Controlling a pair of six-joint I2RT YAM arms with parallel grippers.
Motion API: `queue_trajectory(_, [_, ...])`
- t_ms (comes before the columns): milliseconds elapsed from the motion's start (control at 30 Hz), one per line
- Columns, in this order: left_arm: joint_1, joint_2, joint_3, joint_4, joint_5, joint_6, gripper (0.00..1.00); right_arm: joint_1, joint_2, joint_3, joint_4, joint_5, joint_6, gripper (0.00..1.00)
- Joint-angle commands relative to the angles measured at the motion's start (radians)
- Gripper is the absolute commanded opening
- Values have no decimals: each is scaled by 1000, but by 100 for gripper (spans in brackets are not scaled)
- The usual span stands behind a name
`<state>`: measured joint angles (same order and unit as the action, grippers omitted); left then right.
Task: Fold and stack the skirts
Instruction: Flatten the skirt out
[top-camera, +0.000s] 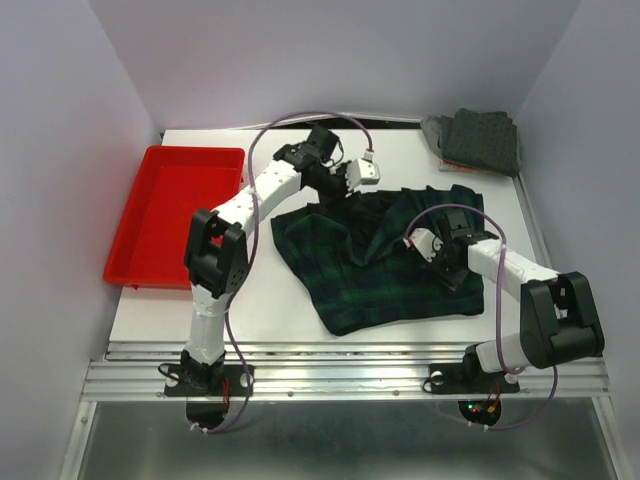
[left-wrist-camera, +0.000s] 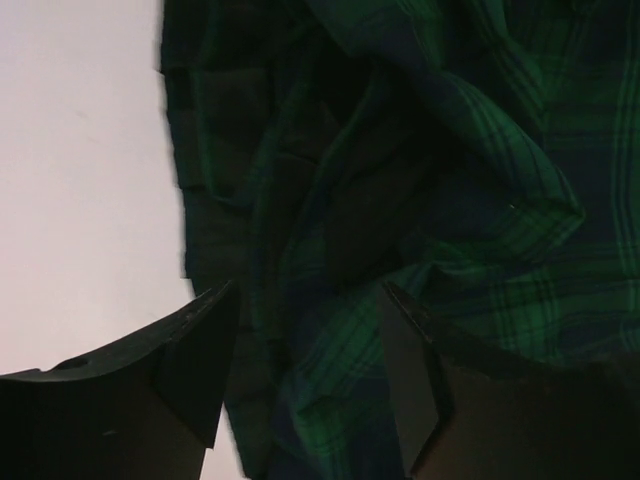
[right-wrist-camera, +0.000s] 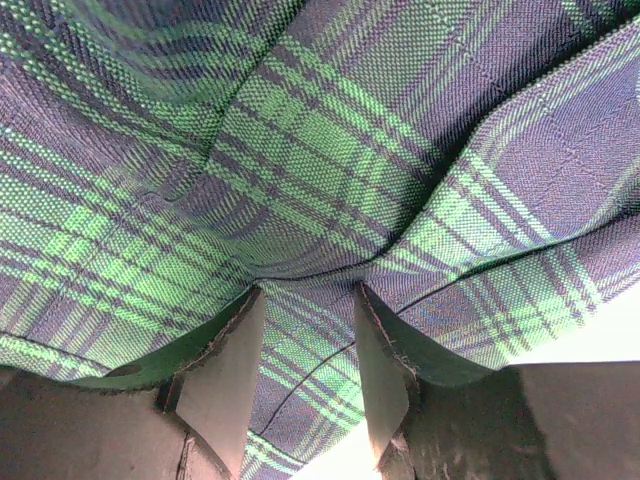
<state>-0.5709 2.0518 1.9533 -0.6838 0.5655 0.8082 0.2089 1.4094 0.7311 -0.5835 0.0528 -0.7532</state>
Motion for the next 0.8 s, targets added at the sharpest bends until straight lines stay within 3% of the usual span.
queue_trajectory(0, [-18,57,-138,-83,2,17,64,-3,-9,33,-75,-94,75,47])
queue_trajectory(67, [-24,32,-241,-42,-19,13,53,-3,-68,66,-72,-134,119,47])
queue_trajectory(100, [-29,16,-278,5,-29,14,38,-3,-87,88,-67,-149,138,47])
queue_trajectory(267, [-37,-197,-535,206,-41,0,0,-3,-84,319,-67,-234,291,47])
queue_trajectory(500, [-133,-518,-963,562,-222,-14,0,7,84,563,-38,-422,388,47])
queue_trajectory(633, [-182,-544,-1051,673,-349,-18,0,17,218,675,-23,-485,436,51])
queue_trajectory(767, [-196,-533,-1076,762,-441,-60,0,64,333,752,-67,-496,330,57])
